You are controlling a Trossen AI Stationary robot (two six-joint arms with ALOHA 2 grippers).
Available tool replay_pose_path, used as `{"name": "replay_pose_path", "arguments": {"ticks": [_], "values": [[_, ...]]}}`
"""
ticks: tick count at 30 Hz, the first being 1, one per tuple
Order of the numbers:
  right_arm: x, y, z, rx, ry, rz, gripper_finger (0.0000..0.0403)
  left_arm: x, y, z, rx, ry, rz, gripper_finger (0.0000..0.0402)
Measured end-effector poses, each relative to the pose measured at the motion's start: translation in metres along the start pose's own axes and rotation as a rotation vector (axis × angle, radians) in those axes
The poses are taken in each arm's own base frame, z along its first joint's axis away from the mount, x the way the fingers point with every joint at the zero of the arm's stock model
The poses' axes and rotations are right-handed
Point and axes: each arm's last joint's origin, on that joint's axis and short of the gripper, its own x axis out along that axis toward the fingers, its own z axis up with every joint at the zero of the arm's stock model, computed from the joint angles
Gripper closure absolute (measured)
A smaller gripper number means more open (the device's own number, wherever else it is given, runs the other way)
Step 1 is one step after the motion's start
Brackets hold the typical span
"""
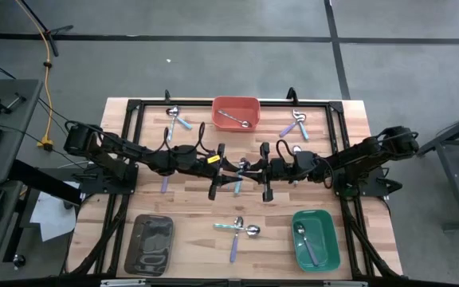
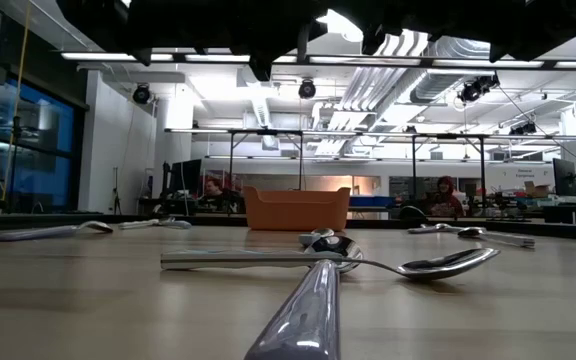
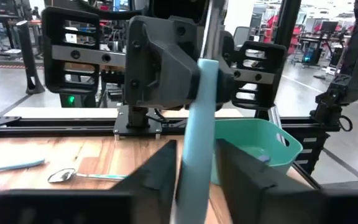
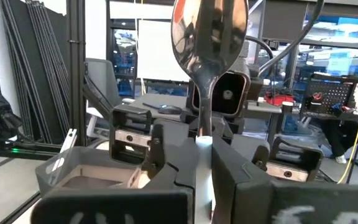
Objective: Sort silverware by color (type)
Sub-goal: Put the right blue spoon into the black bin
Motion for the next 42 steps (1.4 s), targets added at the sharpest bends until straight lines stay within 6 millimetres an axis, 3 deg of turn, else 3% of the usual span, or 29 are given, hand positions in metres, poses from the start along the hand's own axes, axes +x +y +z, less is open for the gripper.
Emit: {"name": "replay_pose_path", "arguments": {"ticks": [4,10,20,26,34,42], "values": [[0.000,-0.001,0.000,0.008,0.002,-0.027,0.0398,0.000,0.004,0.000,0.005,-0.001,0.010,0.0359],[0.000,-0.001,-0.001,0.022,0.012,-0.035,0.0384,-0.001,0.009,-0.001,-0.018,0.011,0.009,0.0359],[-0.003,-0.005,0.005,0.011,0.008,-0.164,0.0284,-0.005,0.009,-0.004,-0.033,0.104,0.040,0.0359],[-0.010,-0.008,0.017,-0.019,0.028,-0.211,0.0260,-0.020,0.009,0.002,-0.035,0.221,0.091,0.0359],[-0.021,-0.014,0.020,-0.065,0.171,-0.348,0.0272,-0.060,-0.014,0.021,-0.089,0.388,0.100,0.0359],[-0.025,-0.025,0.009,-0.110,0.305,-0.459,0.0364,-0.105,-0.058,0.029,-0.299,0.564,0.164,0.0359]]}}
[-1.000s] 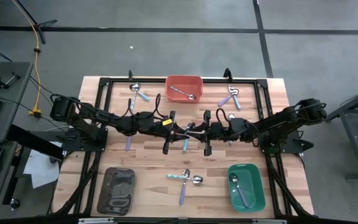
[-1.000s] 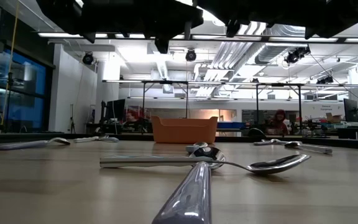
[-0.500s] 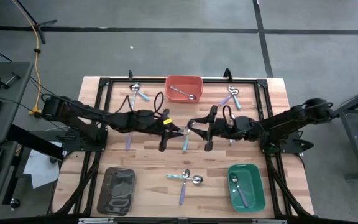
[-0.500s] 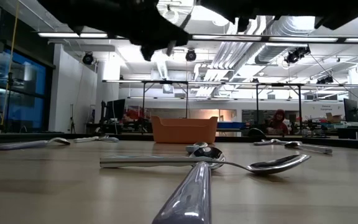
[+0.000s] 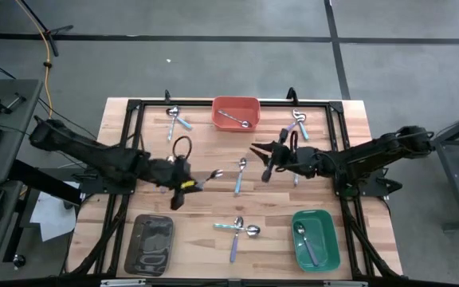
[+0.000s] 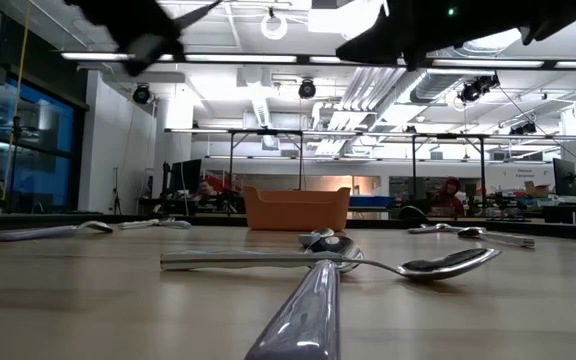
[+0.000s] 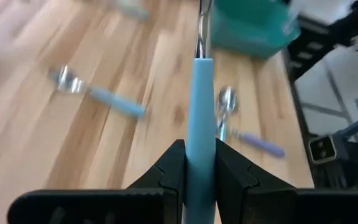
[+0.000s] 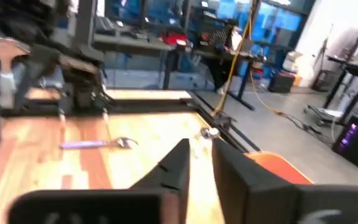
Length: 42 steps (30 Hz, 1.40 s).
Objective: Sort silverware by color (type)
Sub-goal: Put the right blue spoon into the black bin
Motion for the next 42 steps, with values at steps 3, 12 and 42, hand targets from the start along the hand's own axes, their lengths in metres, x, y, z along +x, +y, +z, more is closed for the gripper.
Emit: {"name": "replay_pose_path", "arguments": {"ticks": [3,12,42], "values": [[0.003,-0.005,-0.002,-0.007,0.018,-0.020,0.0396,-0.016,-0.014,-0.009,-0.056,0.083,0.072,0.0359],[0.007,-0.013,-0.008,-0.001,0.066,-0.049,0.0394,-0.048,-0.063,-0.022,-0.256,0.251,0.113,0.0359],[0.008,-0.016,-0.015,0.022,0.131,-0.053,0.0403,-0.038,-0.160,-0.163,-0.681,0.523,0.393,0.0359]]}}
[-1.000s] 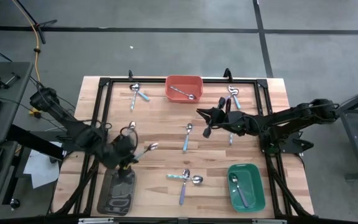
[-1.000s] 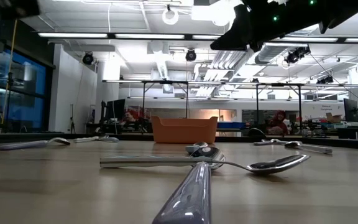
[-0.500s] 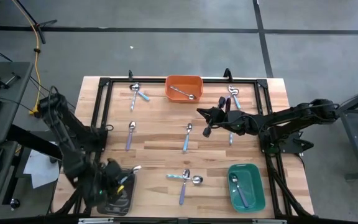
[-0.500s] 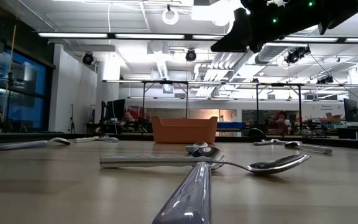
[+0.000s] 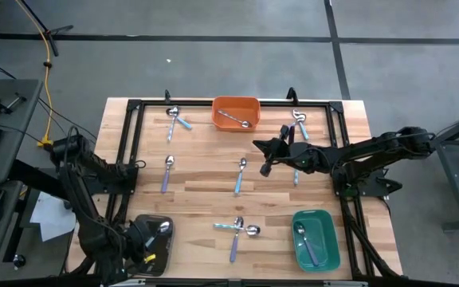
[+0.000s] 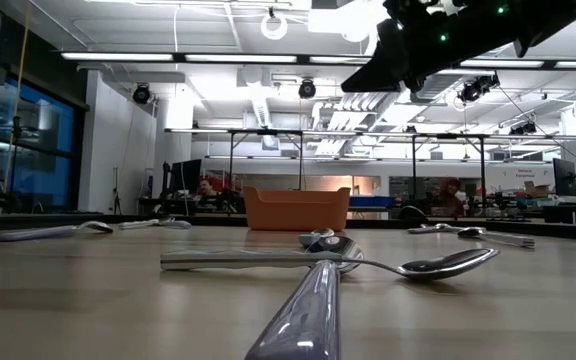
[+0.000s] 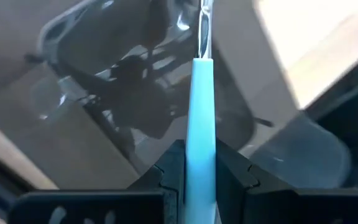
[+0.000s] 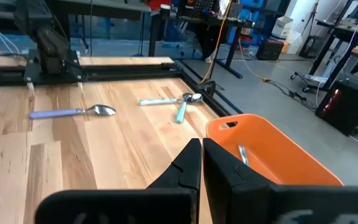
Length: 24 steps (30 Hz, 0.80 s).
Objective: Sort silverware by color (type)
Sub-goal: Put the right blue spoon into the black bin
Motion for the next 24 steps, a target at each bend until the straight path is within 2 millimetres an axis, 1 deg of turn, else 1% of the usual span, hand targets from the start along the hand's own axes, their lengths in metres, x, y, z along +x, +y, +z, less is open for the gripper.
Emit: {"name": "replay_pose_path", "arguments": {"ticks": [8,13,17,19,22,24], "values": [[0.000,0.001,-0.001,0.001,0.007,0.004,0.0403,0.010,0.001,-0.003,-0.066,0.001,0.051,0.0359],[-0.001,0.003,-0.002,-0.007,0.016,0.012,0.0403,0.017,0.000,-0.002,-0.076,-0.008,0.085,0.0359],[-0.002,0.004,-0.002,-0.008,0.017,0.016,0.0403,0.019,-0.001,0.000,-0.068,-0.006,0.091,0.0359],[-0.002,0.004,-0.002,-0.010,0.016,0.016,0.0403,0.019,-0.002,0.001,-0.057,-0.007,0.094,0.0341],[-0.002,0.004,-0.002,-0.015,0.016,0.016,0.0403,0.020,-0.003,0.004,-0.032,0.017,0.111,0.0293],[-0.002,0.004,-0.002,-0.029,0.016,0.015,0.0403,0.021,-0.005,0.006,-0.013,0.043,0.125,0.0268]]}}
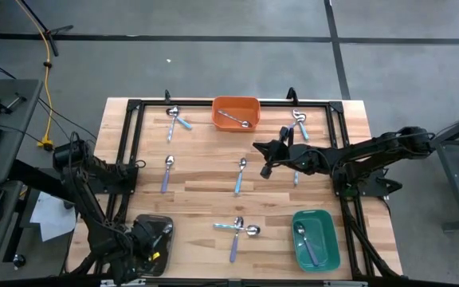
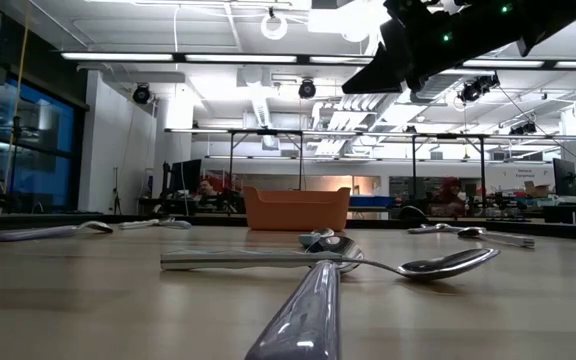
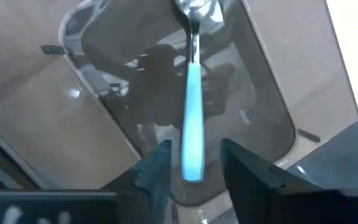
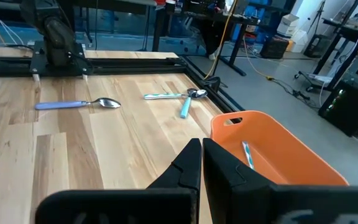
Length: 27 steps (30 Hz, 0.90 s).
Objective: Sort silverware by color (type)
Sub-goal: Put the right blue spoon into the black bin, then put the top right violet spoon into the green bin
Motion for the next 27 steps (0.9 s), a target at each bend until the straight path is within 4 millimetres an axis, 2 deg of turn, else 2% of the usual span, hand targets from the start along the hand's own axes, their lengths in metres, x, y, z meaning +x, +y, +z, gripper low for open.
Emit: {"name": "replay_pose_path", "arguments": {"ticks": [3,6,9,12,18,23,27], "values": [[0.000,0.000,0.001,-0.016,-0.007,-0.001,0.0403,-0.004,-0.001,0.002,0.033,0.029,0.000,0.0251],[0.000,0.000,0.002,-0.029,-0.017,-0.002,0.0403,-0.016,-0.005,0.005,0.083,0.052,-0.041,0.0254],[0.000,0.000,0.002,-0.030,-0.019,-0.002,0.0403,-0.033,-0.009,0.011,0.148,0.029,-0.102,0.0275],[0.000,0.000,0.002,-0.028,-0.019,-0.001,0.0403,-0.048,-0.011,0.026,0.229,-0.078,-0.173,0.0308],[0.000,0.001,0.002,-0.028,-0.023,0.036,0.0403,-0.069,-0.017,0.080,0.418,-0.330,-0.216,0.0390],[0.005,-0.008,0.001,-0.024,-0.015,0.042,0.0403,-0.075,-0.025,0.137,0.585,-0.478,-0.182,0.0397],[0.011,-0.019,-0.001,0.011,-0.004,0.090,0.0403,-0.066,-0.031,0.186,0.686,-0.521,-0.295,0.0401]]}}
